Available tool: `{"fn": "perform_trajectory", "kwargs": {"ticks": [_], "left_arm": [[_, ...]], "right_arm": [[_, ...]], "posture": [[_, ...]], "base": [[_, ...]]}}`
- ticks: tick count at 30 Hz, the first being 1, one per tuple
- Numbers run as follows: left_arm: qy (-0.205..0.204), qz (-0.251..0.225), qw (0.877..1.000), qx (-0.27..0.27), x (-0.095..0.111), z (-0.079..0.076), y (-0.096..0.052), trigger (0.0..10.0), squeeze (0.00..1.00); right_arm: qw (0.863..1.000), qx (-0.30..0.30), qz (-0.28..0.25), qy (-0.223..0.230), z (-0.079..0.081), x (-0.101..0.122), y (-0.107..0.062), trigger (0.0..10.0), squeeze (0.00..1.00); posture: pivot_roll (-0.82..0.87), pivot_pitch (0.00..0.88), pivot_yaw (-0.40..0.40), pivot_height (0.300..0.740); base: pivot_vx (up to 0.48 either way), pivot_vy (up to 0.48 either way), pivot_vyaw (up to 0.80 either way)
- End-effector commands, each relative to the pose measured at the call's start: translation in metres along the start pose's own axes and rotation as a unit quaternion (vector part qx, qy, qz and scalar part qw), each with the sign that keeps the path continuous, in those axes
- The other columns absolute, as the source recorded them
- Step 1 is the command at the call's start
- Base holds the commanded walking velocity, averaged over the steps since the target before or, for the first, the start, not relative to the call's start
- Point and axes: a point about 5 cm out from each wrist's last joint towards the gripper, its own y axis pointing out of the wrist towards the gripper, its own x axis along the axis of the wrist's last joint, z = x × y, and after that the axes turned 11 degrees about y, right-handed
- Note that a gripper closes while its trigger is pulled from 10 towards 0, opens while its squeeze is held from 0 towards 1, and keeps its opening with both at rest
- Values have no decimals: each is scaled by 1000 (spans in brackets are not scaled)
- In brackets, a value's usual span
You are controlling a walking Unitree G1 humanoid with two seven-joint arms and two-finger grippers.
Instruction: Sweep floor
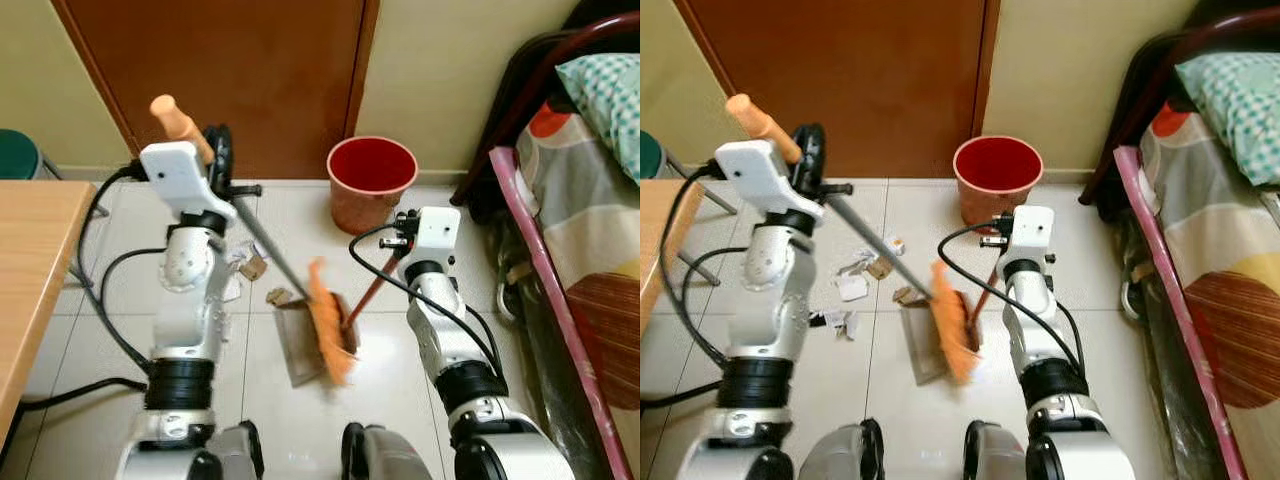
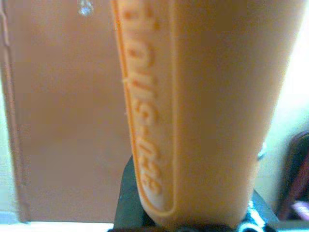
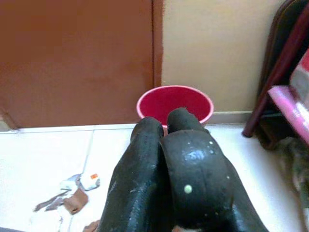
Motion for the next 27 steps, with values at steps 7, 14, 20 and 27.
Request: {"fn": "perform_trajectory", "kwargs": {"ticks": [7, 14, 20, 27], "left_arm": [[40, -121, 991, 47, 64, 37, 10, 10000, 0], [42, -87, 994, 51, 55, 47, 3, 10000, 0], [67, -31, 997, -39, 27, 31, -19, 10000, 0], [95, 7, 987, -132, 5, 7, -41, 10000, 0]], "right_arm": [[999, -25, 22, 13, -15, 1, 2, 10000, 0], [999, -24, 38, 7, -16, -2, 4, 10000, 0], [999, -39, 35, 9, -28, 7, 4, 10000, 0], [996, -77, 39, 10, -55, 16, -2, 10000, 0]], "posture": [[-14, 156, -55, 740], [-3, 148, -65, 740], [16, 139, -66, 740], [32, 122, -80, 740]], "base": [[0, 0, 0], [0, 0, 0], [0, 0, 0], [0, 0, 0]]}}
